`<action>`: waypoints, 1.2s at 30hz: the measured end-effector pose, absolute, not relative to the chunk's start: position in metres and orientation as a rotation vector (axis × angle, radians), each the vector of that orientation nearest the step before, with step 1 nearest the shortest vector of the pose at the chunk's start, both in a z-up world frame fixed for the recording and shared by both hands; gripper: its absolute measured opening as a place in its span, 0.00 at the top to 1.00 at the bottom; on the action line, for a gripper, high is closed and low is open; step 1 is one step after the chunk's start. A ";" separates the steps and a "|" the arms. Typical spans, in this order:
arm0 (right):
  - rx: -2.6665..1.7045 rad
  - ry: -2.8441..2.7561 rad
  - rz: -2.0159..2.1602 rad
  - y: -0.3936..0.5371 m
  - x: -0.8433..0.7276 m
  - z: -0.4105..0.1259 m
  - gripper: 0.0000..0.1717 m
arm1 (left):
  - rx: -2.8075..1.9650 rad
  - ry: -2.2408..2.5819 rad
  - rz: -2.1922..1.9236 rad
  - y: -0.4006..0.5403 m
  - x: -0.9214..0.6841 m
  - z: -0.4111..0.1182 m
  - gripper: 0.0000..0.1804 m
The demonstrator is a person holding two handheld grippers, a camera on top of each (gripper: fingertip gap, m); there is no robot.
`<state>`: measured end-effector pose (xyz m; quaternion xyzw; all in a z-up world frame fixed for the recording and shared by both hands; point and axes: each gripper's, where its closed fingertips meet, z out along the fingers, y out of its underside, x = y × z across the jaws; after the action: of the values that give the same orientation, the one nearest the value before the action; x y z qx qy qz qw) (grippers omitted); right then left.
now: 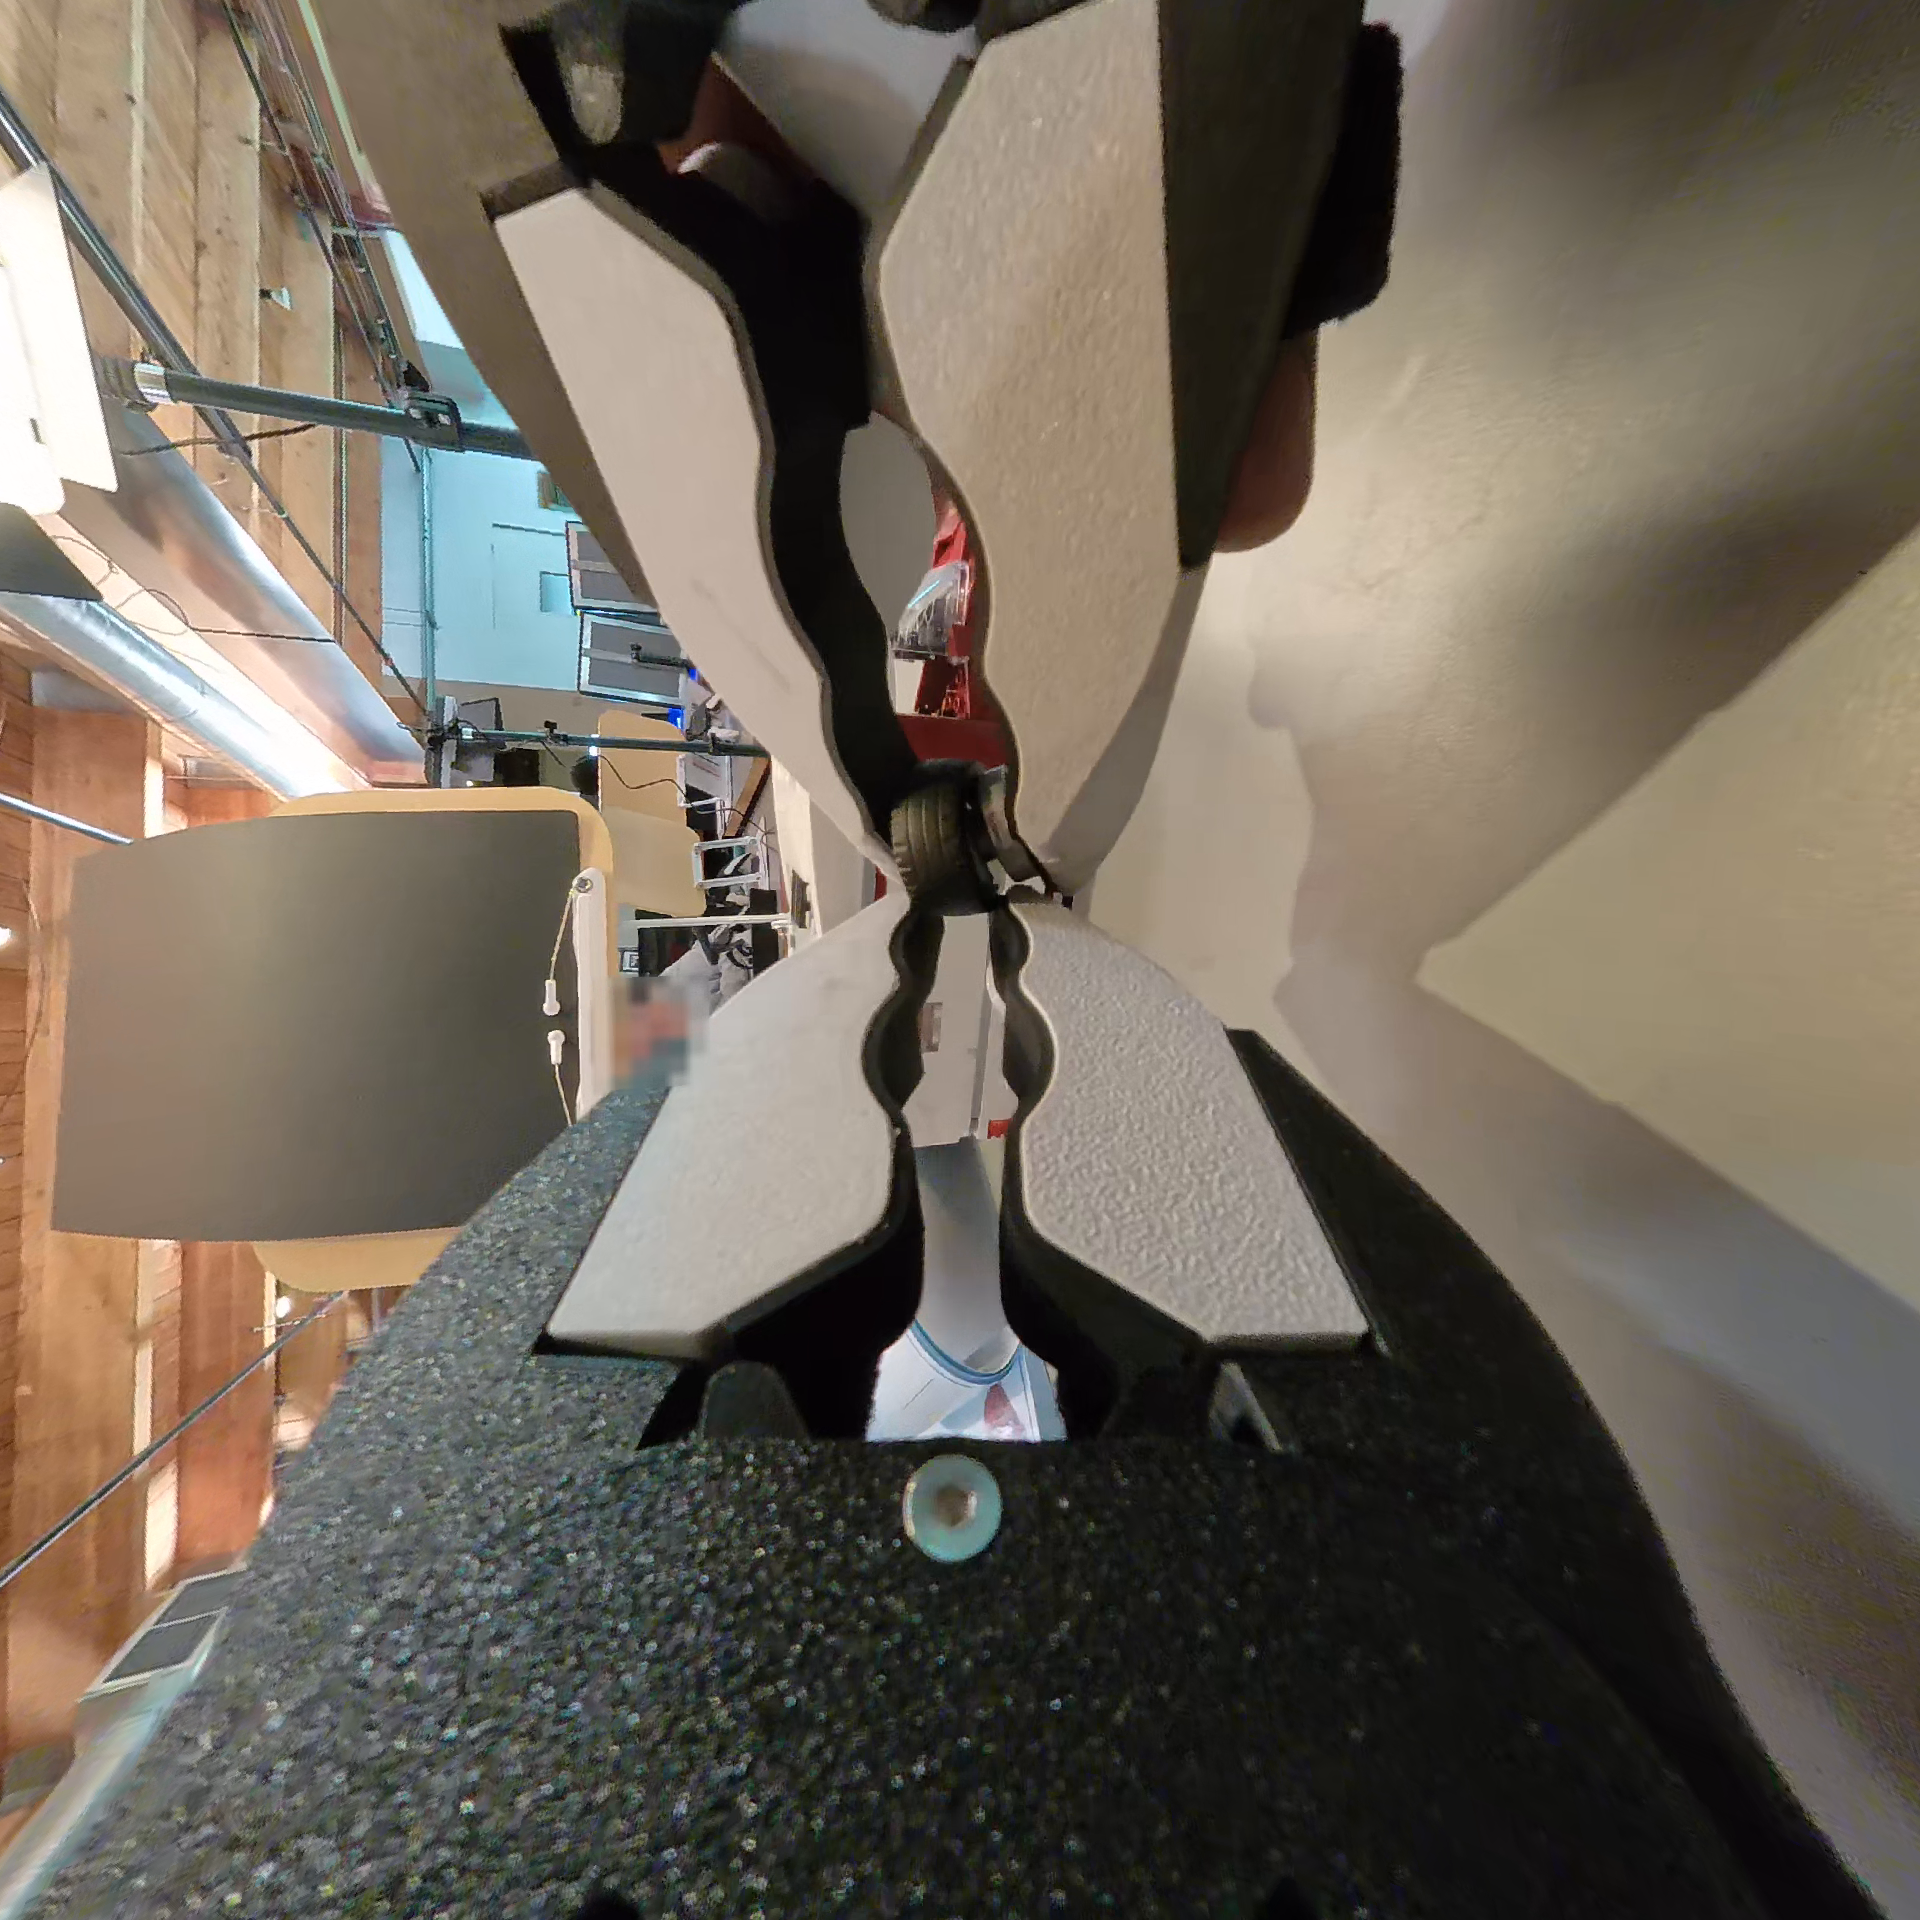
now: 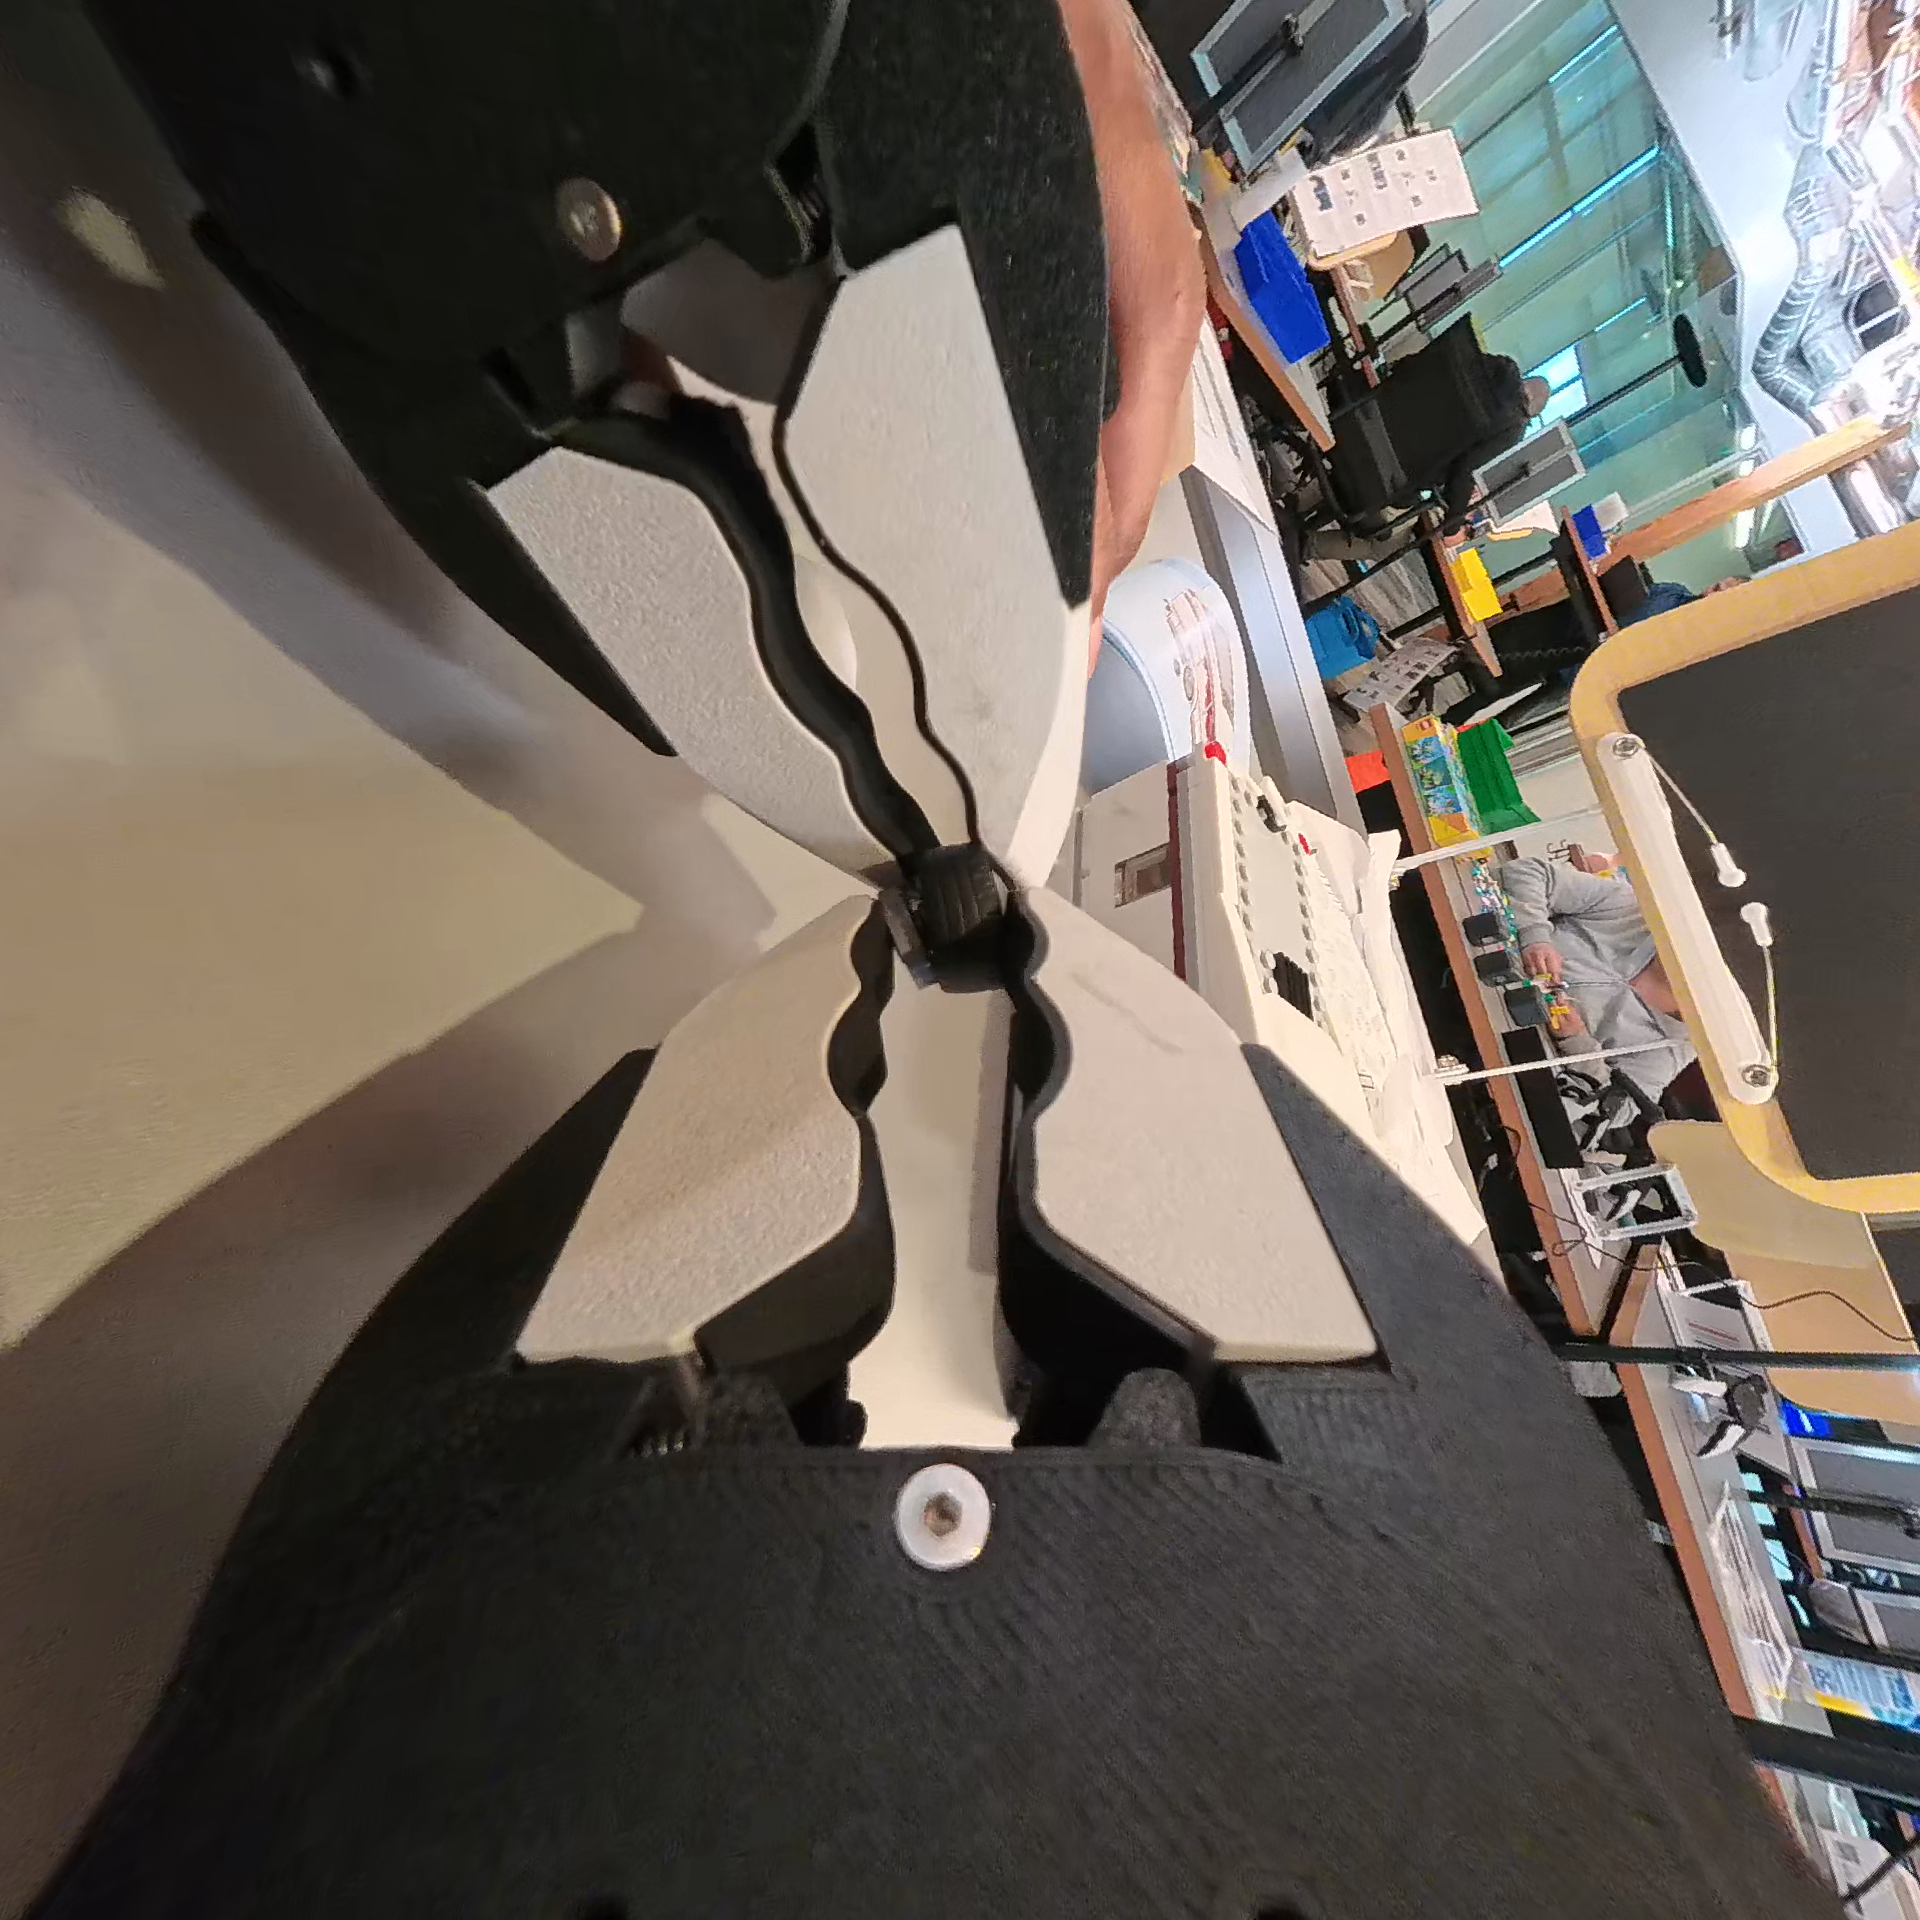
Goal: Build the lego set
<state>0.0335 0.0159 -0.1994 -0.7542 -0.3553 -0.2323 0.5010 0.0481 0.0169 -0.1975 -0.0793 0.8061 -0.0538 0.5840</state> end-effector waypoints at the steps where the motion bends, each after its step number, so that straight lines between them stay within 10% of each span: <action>1: -1.822 -0.855 -0.564 0.016 0.034 -0.199 0.88 | -0.193 1.879 -0.134 0.017 0.048 -0.197 0.94; 36: -1.941 -0.839 -0.187 0.012 0.031 -0.216 0.89 | -0.315 2.031 -0.519 0.009 0.041 -0.219 0.94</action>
<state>0.0314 0.0120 -0.2156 -0.7983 -0.3449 -0.0771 0.4876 0.0412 0.0089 -0.2195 -0.1296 0.8358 -0.2136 0.4889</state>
